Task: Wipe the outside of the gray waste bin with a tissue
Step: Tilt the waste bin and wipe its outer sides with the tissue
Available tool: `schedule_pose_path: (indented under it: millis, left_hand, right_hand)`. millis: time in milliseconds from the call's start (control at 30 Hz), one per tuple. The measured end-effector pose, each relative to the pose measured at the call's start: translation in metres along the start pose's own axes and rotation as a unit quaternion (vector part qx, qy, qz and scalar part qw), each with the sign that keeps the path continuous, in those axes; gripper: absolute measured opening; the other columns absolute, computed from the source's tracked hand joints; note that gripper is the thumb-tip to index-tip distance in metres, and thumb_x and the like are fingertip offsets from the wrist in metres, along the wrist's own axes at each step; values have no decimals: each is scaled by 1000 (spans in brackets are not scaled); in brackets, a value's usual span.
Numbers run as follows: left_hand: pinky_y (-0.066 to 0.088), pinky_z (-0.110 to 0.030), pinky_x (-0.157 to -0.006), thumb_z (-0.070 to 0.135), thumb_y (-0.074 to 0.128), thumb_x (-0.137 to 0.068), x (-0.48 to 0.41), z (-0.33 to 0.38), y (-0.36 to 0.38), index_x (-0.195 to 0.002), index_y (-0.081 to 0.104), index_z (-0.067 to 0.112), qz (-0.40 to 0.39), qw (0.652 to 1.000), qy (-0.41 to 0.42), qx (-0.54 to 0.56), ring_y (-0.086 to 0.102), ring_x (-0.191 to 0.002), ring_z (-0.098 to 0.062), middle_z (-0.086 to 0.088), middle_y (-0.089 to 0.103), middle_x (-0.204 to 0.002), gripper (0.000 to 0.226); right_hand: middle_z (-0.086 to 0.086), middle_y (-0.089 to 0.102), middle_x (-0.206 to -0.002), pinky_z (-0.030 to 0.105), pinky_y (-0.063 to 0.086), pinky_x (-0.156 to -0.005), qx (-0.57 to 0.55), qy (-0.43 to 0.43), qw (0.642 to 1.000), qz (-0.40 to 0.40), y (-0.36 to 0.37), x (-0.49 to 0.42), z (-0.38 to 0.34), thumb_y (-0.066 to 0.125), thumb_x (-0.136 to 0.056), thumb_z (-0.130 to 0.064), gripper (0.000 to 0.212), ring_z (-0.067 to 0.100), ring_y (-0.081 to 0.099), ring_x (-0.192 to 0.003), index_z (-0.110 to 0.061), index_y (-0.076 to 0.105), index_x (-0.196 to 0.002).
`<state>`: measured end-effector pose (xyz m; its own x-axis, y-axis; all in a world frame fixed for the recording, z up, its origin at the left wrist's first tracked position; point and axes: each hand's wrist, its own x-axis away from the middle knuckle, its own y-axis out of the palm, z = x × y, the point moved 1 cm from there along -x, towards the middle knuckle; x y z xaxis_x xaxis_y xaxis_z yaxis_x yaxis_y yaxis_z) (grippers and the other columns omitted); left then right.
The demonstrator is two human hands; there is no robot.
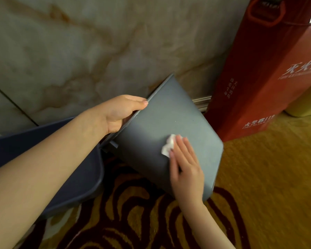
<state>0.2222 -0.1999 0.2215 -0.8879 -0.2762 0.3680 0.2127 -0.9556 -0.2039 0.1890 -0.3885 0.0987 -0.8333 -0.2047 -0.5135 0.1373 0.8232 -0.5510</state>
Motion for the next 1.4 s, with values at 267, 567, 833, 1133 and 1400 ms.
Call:
schedule_pose_path:
  millis: [267, 567, 833, 1133, 1400]
  left_hand:
    - [23, -44, -116, 20, 52, -90, -1, -2, 3, -134, 47, 8, -4, 1000, 9, -6, 36, -138, -25, -10, 46, -144, 45]
    - [29, -43, -114, 19, 50, -92, 3, -5, 1, -138, 43, 7, -19, 1000, -3, -12, 40, -135, -27, -14, 46, -144, 48]
    - [53, -36, -89, 13, 52, -89, -5, -5, -4, -123, 57, 6, -24, 999, -13, 21, 67, -101, -22, -11, 69, -115, 35]
    - [51, -37, -93, 47, 51, -87, -36, 19, 8, -128, 55, 16, -45, 996, -33, -76, 63, -113, -23, -7, 64, -127, 52]
    - [47, -34, -72, 20, 40, -96, -55, 47, 38, -128, 48, 3, 0, 989, -24, -143, 56, -71, -17, -7, 61, -90, 36]
  right_hand:
    - [0, 56, -134, 31, 40, -104, 18, 238, 971, 24, -17, -12, 39, 50, -95, -20, 32, 15, 43, -131, -20, 58, -126]
    - [-3, 49, -142, 23, 35, -99, -35, 0, 998, -55, 16, -84, -12, 46, -95, -16, 37, 14, 35, -137, -22, 52, -131]
    - [10, 65, -123, 28, 43, -80, -13, 353, 935, 38, -27, -32, 115, 46, -96, -20, 30, 24, 64, -99, -17, 61, -123]
    - [-1, 65, -73, 32, 42, -54, 13, 411, 896, 170, -61, -19, 130, 47, -95, -17, 25, 15, 55, -60, -10, 70, -97]
    - [-1, 66, -121, 31, 43, -74, 55, 41, 996, -53, -10, -113, 75, 46, -93, -18, 21, 28, 58, -104, -15, 67, -98]
